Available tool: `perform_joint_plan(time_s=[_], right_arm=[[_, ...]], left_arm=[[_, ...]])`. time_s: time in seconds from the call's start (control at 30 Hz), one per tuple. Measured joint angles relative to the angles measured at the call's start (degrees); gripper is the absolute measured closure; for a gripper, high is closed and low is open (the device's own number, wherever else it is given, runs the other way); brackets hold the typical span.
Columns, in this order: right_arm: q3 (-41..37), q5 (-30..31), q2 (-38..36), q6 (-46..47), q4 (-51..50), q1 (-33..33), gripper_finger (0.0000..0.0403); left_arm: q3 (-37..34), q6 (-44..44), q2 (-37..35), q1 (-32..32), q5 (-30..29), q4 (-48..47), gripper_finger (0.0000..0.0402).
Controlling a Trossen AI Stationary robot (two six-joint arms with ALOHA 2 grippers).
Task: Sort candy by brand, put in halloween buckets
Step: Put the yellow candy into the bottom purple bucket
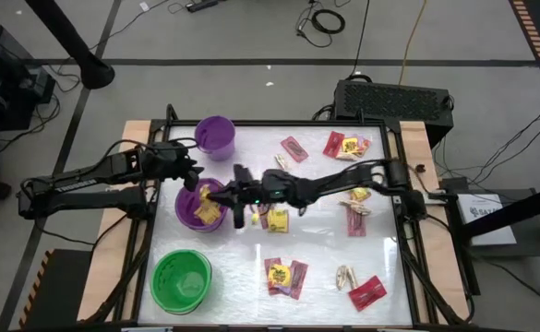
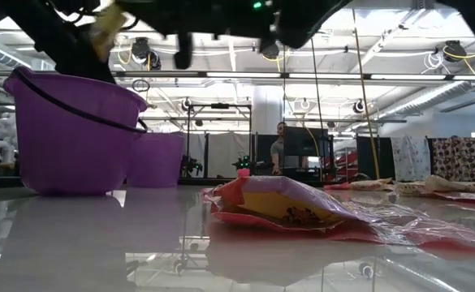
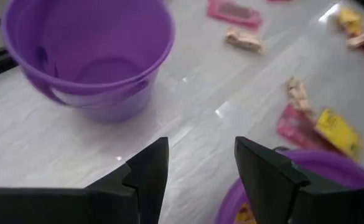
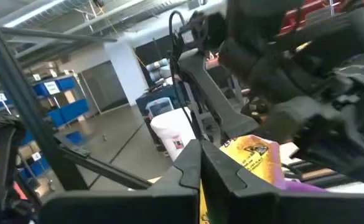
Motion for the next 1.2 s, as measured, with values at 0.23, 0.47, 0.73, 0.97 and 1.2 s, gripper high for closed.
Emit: perform_joint_plan(time_s=[0.23,0.47,0.73,0.97,1.2], right_arm=[[11.4,0.2,6.5,1.1,-12.1,-0.7,0.0402],[14.2,0.3,6.4,0.7,-29.5,-0.8,0.0392],[14.2,0.2,6.2,1.4,-31.4,-0.8,0.0324],[14.3,-3.8,1.0,0.8,-39.6,-0.8,0.0274],[14.2,-14.3,-4.6,-2.5,-66.3,-0.2,0.0268]], left_arm=[[0.0,1.4,0.0,0.0,0.1,-0.8,0.0210],[1.7,1.4,-2.6,0.0,1.7,-0.8,0.0210],[3.4,3.9,-5.6,0.0,17.3,-0.9,0.0210],[3.4,3.9,-5.5,-0.1,27.8,-0.9,0.0210],[3.4,4.0,-5.1,-0.1,25.3,-0.8,0.0210]])
